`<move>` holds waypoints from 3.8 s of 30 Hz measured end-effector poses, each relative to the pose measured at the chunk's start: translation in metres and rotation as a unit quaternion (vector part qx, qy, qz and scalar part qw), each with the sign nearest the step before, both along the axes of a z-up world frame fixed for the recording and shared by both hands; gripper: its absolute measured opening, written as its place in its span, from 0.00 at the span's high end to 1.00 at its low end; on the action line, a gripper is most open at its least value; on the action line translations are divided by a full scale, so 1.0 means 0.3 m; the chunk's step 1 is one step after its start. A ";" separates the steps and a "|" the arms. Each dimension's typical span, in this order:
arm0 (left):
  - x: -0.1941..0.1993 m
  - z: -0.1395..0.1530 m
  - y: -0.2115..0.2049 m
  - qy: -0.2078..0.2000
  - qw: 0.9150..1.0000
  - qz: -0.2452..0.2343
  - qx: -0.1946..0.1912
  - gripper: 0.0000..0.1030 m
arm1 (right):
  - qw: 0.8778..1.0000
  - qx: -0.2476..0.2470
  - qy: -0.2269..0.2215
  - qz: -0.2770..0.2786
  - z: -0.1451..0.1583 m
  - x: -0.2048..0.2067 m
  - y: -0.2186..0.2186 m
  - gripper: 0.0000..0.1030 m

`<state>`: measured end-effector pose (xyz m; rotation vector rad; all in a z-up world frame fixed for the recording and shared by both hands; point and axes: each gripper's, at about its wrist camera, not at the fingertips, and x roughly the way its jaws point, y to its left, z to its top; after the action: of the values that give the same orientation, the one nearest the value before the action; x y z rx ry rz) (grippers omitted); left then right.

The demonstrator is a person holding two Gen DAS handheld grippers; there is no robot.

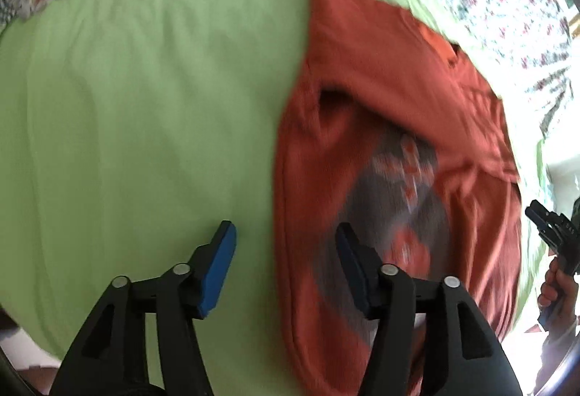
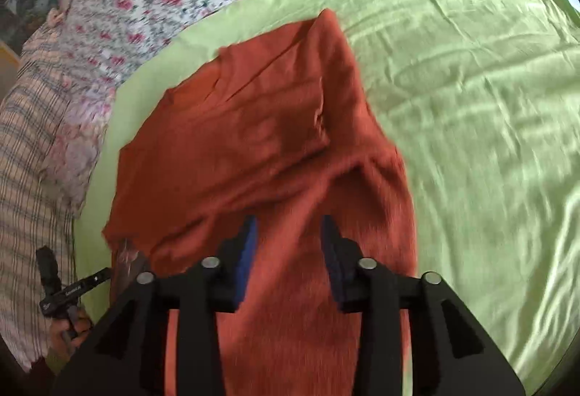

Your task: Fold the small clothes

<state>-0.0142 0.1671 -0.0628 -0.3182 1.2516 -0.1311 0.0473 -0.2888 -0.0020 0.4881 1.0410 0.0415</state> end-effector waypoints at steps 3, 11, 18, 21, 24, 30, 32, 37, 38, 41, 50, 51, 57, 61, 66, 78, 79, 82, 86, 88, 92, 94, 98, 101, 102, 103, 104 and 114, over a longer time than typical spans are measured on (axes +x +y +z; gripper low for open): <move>-0.115 -0.011 -0.031 0.020 0.999 -0.026 -0.013 0.40 | 1.000 0.008 0.008 0.020 0.015 -0.095 0.010 0.63; -0.311 -0.052 -0.113 0.062 0.995 -0.075 -0.021 0.39 | 0.997 -0.002 0.068 0.021 -0.014 -0.420 -0.028 0.62; -0.318 -0.067 -0.134 0.081 0.992 -0.092 -0.021 0.40 | 0.993 0.031 0.106 0.038 -0.080 -0.562 -0.015 0.62; -0.302 -0.064 -0.176 0.083 0.990 -0.113 -0.003 0.46 | 0.991 0.048 0.108 0.058 -0.115 -0.555 0.043 0.62; -0.310 -0.061 -0.192 0.078 0.987 -0.140 0.011 0.92 | 0.992 0.040 0.098 0.068 -0.126 -0.532 0.083 0.70; -0.366 -0.001 -0.126 0.047 0.986 -0.162 0.000 0.95 | 0.993 0.067 0.083 0.055 -0.093 -0.568 -0.015 0.91; -0.375 -0.005 -0.089 0.050 0.987 -0.150 -0.028 0.94 | 0.994 0.074 0.073 0.032 -0.078 -0.585 -0.073 0.92; -0.367 -0.081 -0.080 0.112 0.981 -0.122 -0.096 0.57 | 0.990 0.116 0.078 0.022 -0.106 -0.567 -0.107 0.90; -0.368 -0.098 -0.093 0.127 0.978 -0.121 -0.109 0.47 | 0.988 0.127 0.089 0.025 -0.124 -0.559 -0.101 0.88; -0.376 -0.106 -0.147 0.120 0.979 -0.141 -0.089 0.41 | 0.982 0.148 0.113 0.035 -0.155 -0.563 -0.096 0.77; -0.413 -0.045 -0.146 0.067 0.977 -0.191 -0.064 0.94 | 0.981 0.135 0.110 0.080 -0.163 -0.591 -0.023 0.93; -0.428 -0.021 -0.135 0.052 0.977 -0.195 -0.069 0.94 | 0.982 0.134 0.109 0.081 -0.162 -0.597 -0.026 0.93; -0.442 0.069 -0.027 0.021 0.982 -0.149 -0.116 0.95 | 0.981 0.159 0.091 0.058 -0.126 -0.615 -0.067 0.93; -0.411 0.144 0.041 -0.004 0.982 -0.114 -0.153 0.95 | 0.979 0.188 0.054 0.052 -0.048 -0.596 -0.075 0.93; -0.308 0.254 0.046 -0.054 0.978 -0.094 -0.179 0.95 | 0.972 0.230 -0.021 0.031 0.067 -0.517 -0.120 0.93; 0.195 0.349 0.051 -0.149 0.973 -0.033 -0.174 0.95 | 0.976 0.186 -0.109 -0.002 0.212 -0.014 -0.209 0.93; 0.244 0.338 0.051 -0.149 0.973 -0.024 -0.173 0.95 | 0.977 0.184 -0.109 -0.006 0.210 0.036 -0.216 0.93; 0.367 0.302 0.041 -0.146 0.975 -0.001 -0.170 0.95 | 0.980 0.172 -0.099 -0.010 0.186 0.184 -0.224 0.93; 0.502 0.236 0.036 -0.131 0.978 0.015 -0.163 0.95 | 0.983 0.167 -0.076 -0.013 0.120 0.363 -0.226 0.93; 0.554 0.196 0.042 -0.118 0.979 0.026 -0.165 0.95 | 0.984 0.169 -0.062 -0.018 0.077 0.435 -0.237 0.93; 0.656 0.116 0.053 -0.095 0.979 0.050 -0.171 0.94 | 0.987 0.154 -0.035 -0.026 0.003 0.538 -0.249 0.93; 0.680 0.074 0.060 -0.078 0.980 0.061 -0.173 0.93 | 0.988 0.148 -0.020 -0.032 -0.036 0.571 -0.260 0.92; 0.689 0.027 0.056 -0.049 0.980 0.066 -0.180 0.79 | 0.989 0.143 0.017 -0.042 -0.102 0.610 -0.275 0.90; 0.620 0.049 0.051 -0.050 0.979 0.064 -0.187 0.55 | 0.988 0.140 0.014 -0.058 -0.084 0.584 -0.302 0.80; 0.587 0.065 0.043 -0.054 0.979 0.061 -0.185 0.53 | 0.989 0.130 0.005 -0.065 -0.062 0.561 -0.306 0.76; 0.552 0.080 0.029 -0.058 0.979 0.054 -0.189 0.53 | 0.991 0.113 -0.012 -0.072 -0.024 0.524 -0.309 0.69; 0.517 0.091 0.004 -0.059 0.978 0.040 -0.195 0.53 | 0.992 0.103 -0.025 -0.075 0.003 0.501 -0.302 0.68; 0.575 -0.011 -0.280 -0.009 0.985 -0.095 -0.142 0.53 | 0.979 0.025 0.028 0.199 -0.062 0.439 0.121 0.68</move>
<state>0.1584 0.0830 -0.0662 -0.4421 1.2438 -0.4782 0.1791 -0.2525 -0.0207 0.3217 1.1829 0.4125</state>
